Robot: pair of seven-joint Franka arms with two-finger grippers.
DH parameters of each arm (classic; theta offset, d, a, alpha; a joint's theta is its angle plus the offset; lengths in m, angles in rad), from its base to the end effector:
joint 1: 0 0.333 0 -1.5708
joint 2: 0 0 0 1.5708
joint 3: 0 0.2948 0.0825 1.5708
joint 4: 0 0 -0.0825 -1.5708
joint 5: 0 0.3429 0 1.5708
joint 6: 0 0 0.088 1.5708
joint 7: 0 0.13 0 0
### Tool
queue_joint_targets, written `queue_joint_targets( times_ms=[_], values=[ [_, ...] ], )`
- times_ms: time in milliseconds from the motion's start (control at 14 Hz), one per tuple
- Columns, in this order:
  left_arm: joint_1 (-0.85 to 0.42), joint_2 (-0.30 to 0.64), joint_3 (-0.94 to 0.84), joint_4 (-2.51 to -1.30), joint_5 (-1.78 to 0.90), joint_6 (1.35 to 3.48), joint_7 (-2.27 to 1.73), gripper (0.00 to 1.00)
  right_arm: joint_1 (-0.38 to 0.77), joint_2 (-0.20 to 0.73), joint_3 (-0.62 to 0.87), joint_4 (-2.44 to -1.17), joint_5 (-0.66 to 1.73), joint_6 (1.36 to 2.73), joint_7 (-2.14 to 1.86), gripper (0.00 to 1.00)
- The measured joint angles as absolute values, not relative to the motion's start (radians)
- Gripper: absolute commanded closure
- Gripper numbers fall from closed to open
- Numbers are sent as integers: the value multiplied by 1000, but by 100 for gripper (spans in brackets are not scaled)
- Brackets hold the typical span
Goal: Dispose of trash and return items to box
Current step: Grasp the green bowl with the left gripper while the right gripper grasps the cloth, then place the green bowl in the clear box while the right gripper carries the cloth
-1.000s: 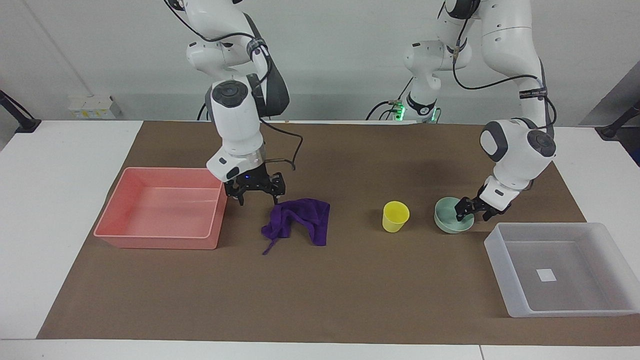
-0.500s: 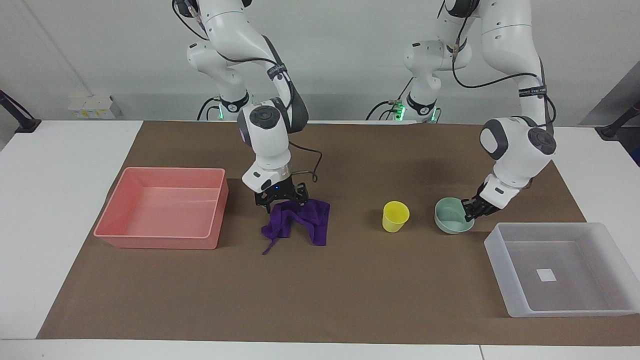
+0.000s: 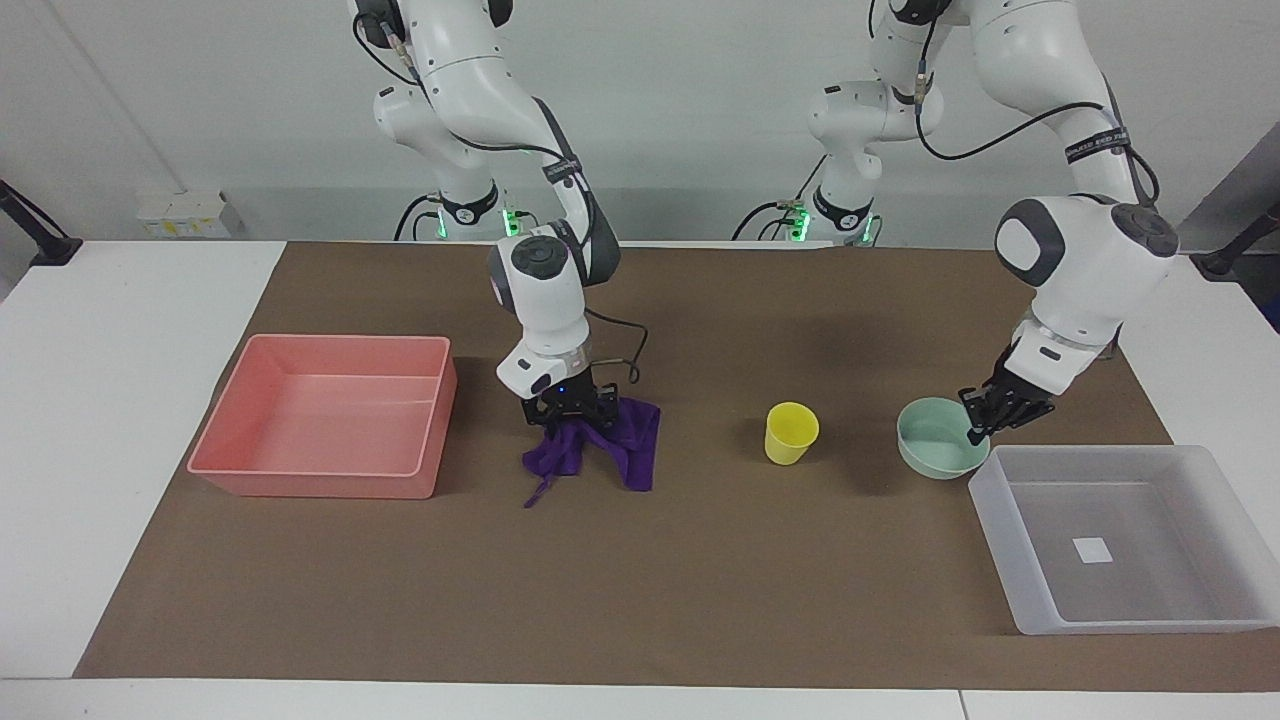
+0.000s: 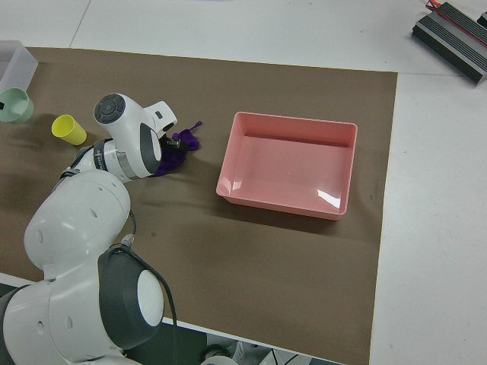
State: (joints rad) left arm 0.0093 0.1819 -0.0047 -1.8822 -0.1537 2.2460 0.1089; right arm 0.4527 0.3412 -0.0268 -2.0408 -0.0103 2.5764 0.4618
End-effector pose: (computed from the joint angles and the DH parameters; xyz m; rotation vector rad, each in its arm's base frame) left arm 0.5859 -0.0043 0.4069 3.0095 -0.0284 0.2848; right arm 0.5315 0.2416 0.2809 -3.0588 0.0387 -0.2795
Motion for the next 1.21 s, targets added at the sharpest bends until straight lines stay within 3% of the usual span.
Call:
queue_joint_targets(
  times_ms=[429,786,1214],
  values=[
    [9,162,-5,-1832,-154,2231,109,100,458,315,-36,-2033,-10,2507,531,100],
    [17,179,-2,-1704,-154,2172,107,100,442,220,-48,-1982,-10,2352,582,100],
    [124,243,2,-1604,-153,2173,113,100,417,72,-50,-1934,-11,2134,582,100]
  ],
)
